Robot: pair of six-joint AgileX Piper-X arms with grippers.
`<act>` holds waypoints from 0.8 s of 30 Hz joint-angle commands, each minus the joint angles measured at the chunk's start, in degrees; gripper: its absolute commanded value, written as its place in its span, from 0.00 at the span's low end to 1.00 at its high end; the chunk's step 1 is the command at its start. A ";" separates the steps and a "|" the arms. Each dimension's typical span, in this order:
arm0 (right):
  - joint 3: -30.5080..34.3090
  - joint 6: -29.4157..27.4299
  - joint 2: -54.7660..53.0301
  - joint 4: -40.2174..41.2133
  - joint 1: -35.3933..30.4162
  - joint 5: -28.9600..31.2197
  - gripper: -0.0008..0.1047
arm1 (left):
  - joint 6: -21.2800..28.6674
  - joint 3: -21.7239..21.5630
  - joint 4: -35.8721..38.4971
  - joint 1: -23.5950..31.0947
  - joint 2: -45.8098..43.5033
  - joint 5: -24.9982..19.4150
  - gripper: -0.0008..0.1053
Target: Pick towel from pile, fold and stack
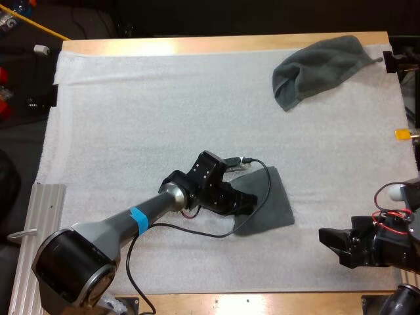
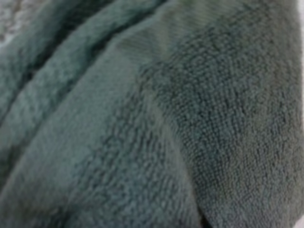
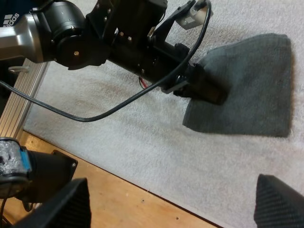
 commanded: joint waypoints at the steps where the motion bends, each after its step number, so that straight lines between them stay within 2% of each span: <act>1: -0.46 0.23 -0.01 0.10 -0.12 0.90 0.65 | 2.38 -0.96 1.47 -0.06 -0.77 0.18 0.01; 4: -0.46 0.23 -0.01 0.10 -0.12 1.52 0.65 | 8.07 -3.19 7.74 1.44 -2.04 -1.64 0.01; 6: -0.46 0.23 -0.01 0.10 -0.12 1.52 0.65 | 14.23 -5.33 14.76 3.88 -3.43 -6.17 0.01; 7: -0.46 0.23 -0.01 0.10 -0.12 1.52 0.65 | 16.00 -5.70 16.02 4.43 -3.87 -7.06 0.01; 12: -0.46 0.23 -0.01 0.10 -0.12 1.52 0.65 | 30.20 -10.65 31.73 12.80 -6.89 -18.43 0.01; 15: -0.46 0.23 -0.01 0.10 -0.12 1.52 0.65 | 35.45 -12.85 38.65 17.71 -7.93 -25.93 0.01; 16: -0.46 0.23 -0.01 0.10 -0.12 1.52 0.65 | 36.37 -13.02 39.44 18.76 -8.13 -27.19 0.01; 18: -0.46 0.23 -0.01 0.10 -0.12 1.52 0.65 | 37.66 -13.20 41.81 22.30 -8.81 -32.78 0.01; 24: -0.46 0.13 -0.01 0.10 -0.12 1.52 0.65 | 40.46 -13.20 44.79 30.55 -8.89 -39.70 0.01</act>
